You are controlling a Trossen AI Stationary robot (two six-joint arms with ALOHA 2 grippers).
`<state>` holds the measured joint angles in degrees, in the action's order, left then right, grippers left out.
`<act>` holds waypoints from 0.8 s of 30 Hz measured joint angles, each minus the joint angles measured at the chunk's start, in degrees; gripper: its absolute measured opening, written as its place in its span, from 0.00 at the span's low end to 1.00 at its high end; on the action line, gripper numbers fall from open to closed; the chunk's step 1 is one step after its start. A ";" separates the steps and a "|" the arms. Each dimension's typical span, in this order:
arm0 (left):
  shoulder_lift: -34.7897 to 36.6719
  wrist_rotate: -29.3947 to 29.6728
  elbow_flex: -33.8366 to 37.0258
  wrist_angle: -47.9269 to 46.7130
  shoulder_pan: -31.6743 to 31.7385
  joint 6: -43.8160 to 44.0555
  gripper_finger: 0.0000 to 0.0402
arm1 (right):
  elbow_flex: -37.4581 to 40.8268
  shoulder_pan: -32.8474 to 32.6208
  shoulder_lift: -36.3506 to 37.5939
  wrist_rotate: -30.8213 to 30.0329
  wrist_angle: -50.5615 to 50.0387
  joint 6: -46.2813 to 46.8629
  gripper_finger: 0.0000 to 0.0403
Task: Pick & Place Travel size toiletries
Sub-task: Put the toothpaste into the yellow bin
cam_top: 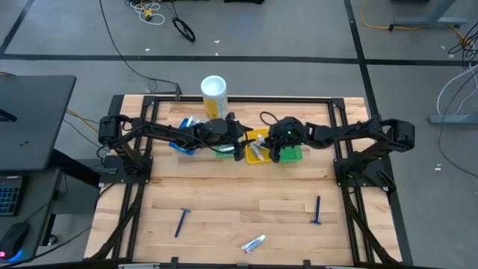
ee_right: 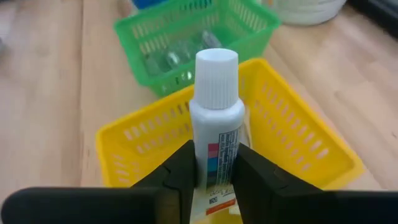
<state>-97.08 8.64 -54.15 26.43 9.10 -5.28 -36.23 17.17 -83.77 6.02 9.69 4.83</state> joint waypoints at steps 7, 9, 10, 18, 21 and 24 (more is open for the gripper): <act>0.00 -0.02 0.00 -0.03 0.00 -0.08 0.50 | -8.96 0.00 -4.45 0.02 -15.17 -4.02 0.31; 0.00 -0.04 0.00 -0.04 0.00 -0.08 0.50 | -9.88 0.00 -6.22 0.00 -15.31 -5.24 0.36; 0.00 -0.04 0.00 -0.04 0.02 -0.08 0.50 | -10.24 0.13 -6.92 -0.03 -15.22 -5.80 0.39; 0.01 -0.07 0.00 -2.11 0.00 -0.15 0.50 | -13.30 -0.34 -7.51 -6.01 -18.63 -6.83 0.55; 1.74 -0.51 0.09 -5.06 0.00 1.90 0.50 | -15.95 -2.76 -5.86 -5.27 -22.26 -6.78 0.55; 5.98 -0.87 0.07 -10.67 0.04 4.50 0.50 | -17.49 -6.45 -4.14 -2.81 -24.04 -5.82 0.55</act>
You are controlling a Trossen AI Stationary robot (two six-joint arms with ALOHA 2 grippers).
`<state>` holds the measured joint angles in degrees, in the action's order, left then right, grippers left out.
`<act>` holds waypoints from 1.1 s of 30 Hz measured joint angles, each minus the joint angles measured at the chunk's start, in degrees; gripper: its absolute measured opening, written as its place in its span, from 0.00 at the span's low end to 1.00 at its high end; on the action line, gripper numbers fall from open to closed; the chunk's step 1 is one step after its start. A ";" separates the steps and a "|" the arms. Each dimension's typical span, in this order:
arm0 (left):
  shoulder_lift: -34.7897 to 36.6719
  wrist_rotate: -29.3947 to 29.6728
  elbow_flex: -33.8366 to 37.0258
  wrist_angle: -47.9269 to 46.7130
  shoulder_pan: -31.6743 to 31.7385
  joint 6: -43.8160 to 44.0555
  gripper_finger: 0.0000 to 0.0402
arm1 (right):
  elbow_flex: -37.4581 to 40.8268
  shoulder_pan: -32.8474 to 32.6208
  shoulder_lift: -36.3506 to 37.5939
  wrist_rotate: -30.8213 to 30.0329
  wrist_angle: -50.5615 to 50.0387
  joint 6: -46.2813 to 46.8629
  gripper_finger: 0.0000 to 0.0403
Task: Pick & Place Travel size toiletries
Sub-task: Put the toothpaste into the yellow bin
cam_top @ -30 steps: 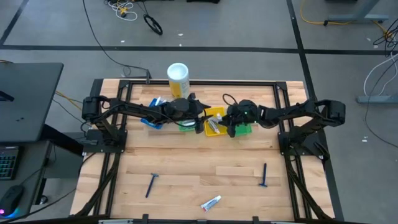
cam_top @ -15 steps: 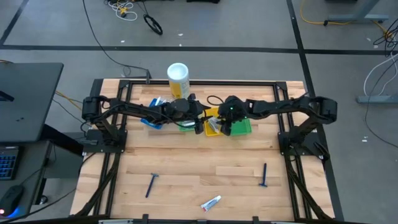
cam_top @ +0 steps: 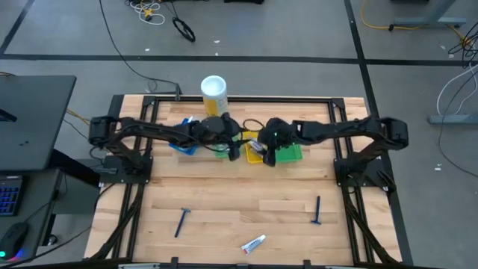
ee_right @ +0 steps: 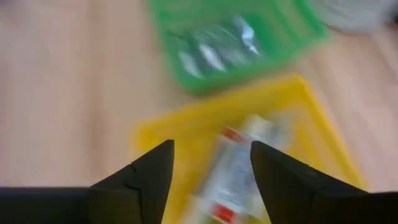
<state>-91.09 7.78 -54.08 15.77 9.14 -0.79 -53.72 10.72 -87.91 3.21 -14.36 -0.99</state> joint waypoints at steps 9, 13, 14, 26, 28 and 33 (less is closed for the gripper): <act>15.52 3.09 -0.05 -15.52 -0.47 1.78 0.50 | 1.95 -18.76 0.60 5.89 6.89 2.22 0.55; 19.68 3.59 -0.06 -19.15 -2.52 2.90 0.50 | 3.06 -27.20 -0.12 6.05 13.26 4.34 0.55; 20.33 3.72 -0.01 -19.59 -3.33 2.93 0.50 | 3.55 -28.98 -0.62 5.91 15.07 5.26 0.55; 18.33 12.68 0.06 -14.08 -16.73 5.15 0.50 | 8.20 -41.12 -12.25 -4.22 31.82 11.74 0.55; 17.52 13.88 -0.16 -12.87 -18.66 6.31 0.50 | 8.26 -42.10 -15.74 -2.72 36.52 13.90 0.55; 15.91 18.46 0.08 -14.13 -22.86 8.63 0.50 | 8.14 -44.59 -21.69 -2.02 45.29 15.20 0.55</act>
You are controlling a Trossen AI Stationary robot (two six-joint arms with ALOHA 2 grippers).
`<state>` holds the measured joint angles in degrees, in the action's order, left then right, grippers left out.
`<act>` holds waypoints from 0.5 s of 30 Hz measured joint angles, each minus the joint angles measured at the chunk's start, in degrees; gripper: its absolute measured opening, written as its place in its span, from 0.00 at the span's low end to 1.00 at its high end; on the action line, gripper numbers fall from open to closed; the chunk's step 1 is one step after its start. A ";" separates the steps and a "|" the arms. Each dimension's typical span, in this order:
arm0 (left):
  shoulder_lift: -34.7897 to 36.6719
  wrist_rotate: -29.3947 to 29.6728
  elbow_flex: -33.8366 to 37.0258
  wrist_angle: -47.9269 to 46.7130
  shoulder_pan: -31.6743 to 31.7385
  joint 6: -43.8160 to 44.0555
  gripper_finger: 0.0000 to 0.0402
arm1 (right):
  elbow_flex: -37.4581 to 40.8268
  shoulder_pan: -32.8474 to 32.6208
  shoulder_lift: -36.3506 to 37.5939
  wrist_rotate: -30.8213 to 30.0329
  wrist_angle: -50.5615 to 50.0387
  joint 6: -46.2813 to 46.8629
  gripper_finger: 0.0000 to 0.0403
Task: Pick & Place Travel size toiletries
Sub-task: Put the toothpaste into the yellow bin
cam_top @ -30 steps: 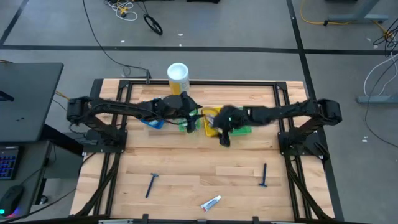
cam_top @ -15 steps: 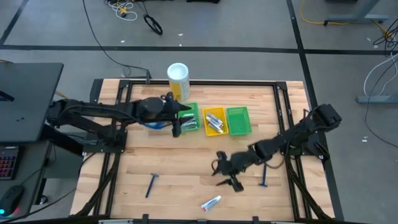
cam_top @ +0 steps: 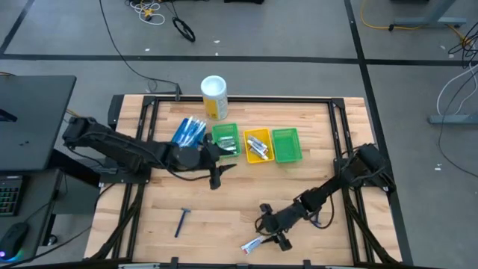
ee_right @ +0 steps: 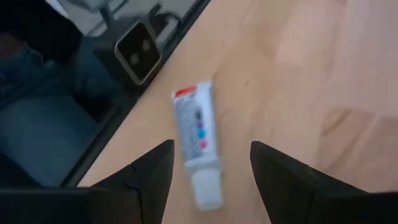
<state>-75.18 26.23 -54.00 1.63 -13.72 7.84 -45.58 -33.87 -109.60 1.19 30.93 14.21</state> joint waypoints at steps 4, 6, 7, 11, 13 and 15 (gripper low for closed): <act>-0.86 3.01 -0.08 0.10 -3.00 1.72 0.50 | -0.92 -0.69 0.09 -1.78 -0.13 0.80 0.55; -1.38 4.13 -0.13 0.83 -4.08 2.38 0.50 | -0.87 -1.00 0.08 -2.48 -0.75 0.82 0.55; -1.48 4.98 -0.13 0.39 -4.85 2.58 0.50 | -0.83 -1.23 0.06 -2.42 -0.92 0.82 0.55; -1.44 8.01 -0.09 0.52 -6.82 2.82 0.50 | -1.18 -1.52 -0.20 -1.95 -1.80 5.99 0.55; -1.44 9.11 -0.09 0.55 -7.31 2.91 0.50 | -2.03 -0.93 -0.90 -1.43 -4.50 10.23 0.55; -1.44 10.17 -0.09 1.00 -7.43 2.76 0.50 | -3.75 -0.45 -1.91 -0.05 -7.45 10.76 0.55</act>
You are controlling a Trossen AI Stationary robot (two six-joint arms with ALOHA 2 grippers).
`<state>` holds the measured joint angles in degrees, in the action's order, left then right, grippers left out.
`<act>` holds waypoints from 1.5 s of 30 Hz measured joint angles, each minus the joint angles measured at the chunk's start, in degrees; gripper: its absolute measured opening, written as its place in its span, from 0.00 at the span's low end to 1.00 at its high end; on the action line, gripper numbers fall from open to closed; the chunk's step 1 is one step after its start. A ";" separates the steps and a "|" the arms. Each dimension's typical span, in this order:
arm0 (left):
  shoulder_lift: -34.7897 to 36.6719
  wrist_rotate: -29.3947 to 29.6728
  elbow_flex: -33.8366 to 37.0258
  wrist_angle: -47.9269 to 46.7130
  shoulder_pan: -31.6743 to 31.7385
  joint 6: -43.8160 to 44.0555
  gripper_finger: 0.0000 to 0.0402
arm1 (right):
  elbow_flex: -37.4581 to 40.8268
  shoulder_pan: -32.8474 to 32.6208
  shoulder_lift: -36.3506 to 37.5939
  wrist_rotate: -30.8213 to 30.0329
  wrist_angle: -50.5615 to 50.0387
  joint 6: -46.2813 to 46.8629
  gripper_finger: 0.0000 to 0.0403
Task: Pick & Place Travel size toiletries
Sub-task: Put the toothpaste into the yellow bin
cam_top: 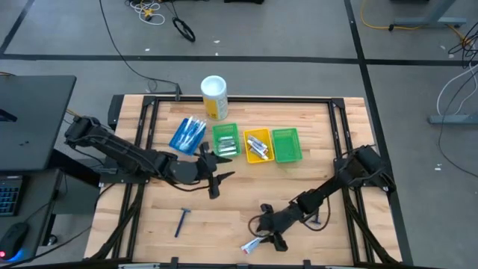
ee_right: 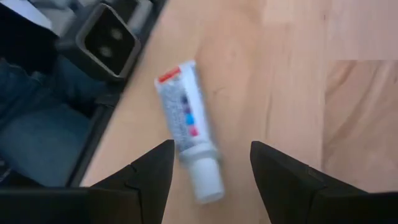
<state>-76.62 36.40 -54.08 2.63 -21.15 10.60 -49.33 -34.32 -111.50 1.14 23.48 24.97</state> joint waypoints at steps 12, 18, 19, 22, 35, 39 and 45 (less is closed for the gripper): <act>0.00 0.11 0.00 -0.26 0.00 -0.05 0.50 | -13.87 -0.59 -3.80 -2.09 -23.55 -9.14 0.54; 0.00 0.04 0.00 -0.72 0.00 -0.47 0.50 | -14.22 -1.30 -3.89 -3.11 -24.54 -13.40 0.40; 0.00 0.04 0.00 -0.72 0.00 -0.47 0.50 | -14.21 -1.27 -3.89 -3.11 -24.57 -12.85 0.38; 0.00 0.04 0.00 -0.70 0.00 -0.47 0.50 | -14.19 -1.25 -3.89 -3.14 -24.62 -11.97 0.31; 0.01 0.04 0.00 -0.69 -0.17 -0.36 0.50 | -14.00 -0.28 -3.69 -1.49 -22.94 -7.46 0.27; 2.77 0.30 -0.04 -3.53 -0.97 -0.16 0.50 | -13.80 0.30 -2.13 -0.28 -24.66 -7.08 0.27; 8.94 1.93 -0.11 -10.75 -2.64 2.05 0.50 | -13.82 1.70 2.47 -5.62 -26.85 -10.68 0.27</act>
<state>-67.68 38.33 -54.19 -8.11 -23.79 12.65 -63.16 -32.62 -109.04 -4.48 -3.38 14.29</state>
